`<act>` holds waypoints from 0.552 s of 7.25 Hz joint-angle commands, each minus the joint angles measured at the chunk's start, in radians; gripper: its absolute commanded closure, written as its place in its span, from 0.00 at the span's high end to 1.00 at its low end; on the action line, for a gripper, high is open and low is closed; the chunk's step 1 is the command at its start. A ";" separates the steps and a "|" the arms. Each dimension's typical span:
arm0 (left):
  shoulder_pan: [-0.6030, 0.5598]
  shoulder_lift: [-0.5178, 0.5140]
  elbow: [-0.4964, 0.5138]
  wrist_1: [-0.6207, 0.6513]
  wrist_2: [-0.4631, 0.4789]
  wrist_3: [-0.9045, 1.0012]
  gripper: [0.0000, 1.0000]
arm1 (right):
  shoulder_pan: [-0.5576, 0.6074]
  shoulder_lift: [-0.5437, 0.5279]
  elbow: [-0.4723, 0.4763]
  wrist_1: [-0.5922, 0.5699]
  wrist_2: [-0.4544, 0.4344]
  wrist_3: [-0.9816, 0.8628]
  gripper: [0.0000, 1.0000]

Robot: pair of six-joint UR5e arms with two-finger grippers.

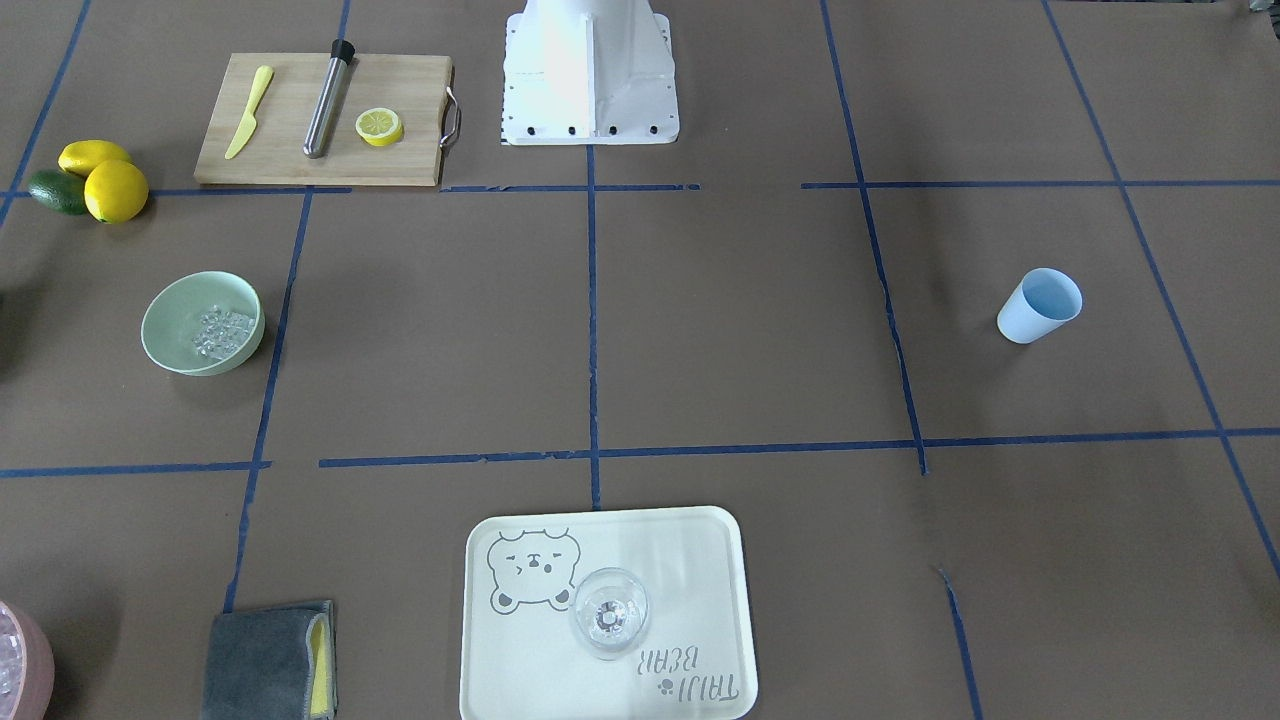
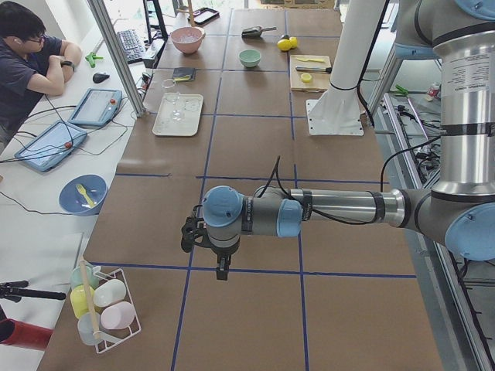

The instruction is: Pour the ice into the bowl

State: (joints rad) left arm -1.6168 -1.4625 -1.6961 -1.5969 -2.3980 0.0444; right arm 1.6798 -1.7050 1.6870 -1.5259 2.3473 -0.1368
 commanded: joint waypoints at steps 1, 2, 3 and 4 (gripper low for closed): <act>-0.001 0.001 0.000 0.000 0.005 0.000 1.00 | -0.002 0.001 0.008 0.001 0.001 0.002 1.00; 0.000 0.001 0.001 0.000 0.005 0.000 1.00 | -0.002 -0.001 0.008 0.003 0.001 0.003 1.00; 0.000 0.001 0.000 0.000 0.005 0.000 1.00 | -0.002 -0.002 0.010 0.004 0.003 0.003 1.00; 0.000 0.001 0.004 0.002 0.005 -0.001 1.00 | -0.002 -0.002 0.010 0.007 0.001 0.003 1.00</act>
State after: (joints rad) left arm -1.6171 -1.4619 -1.6949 -1.5965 -2.3931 0.0442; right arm 1.6783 -1.7065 1.6957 -1.5217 2.3492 -0.1336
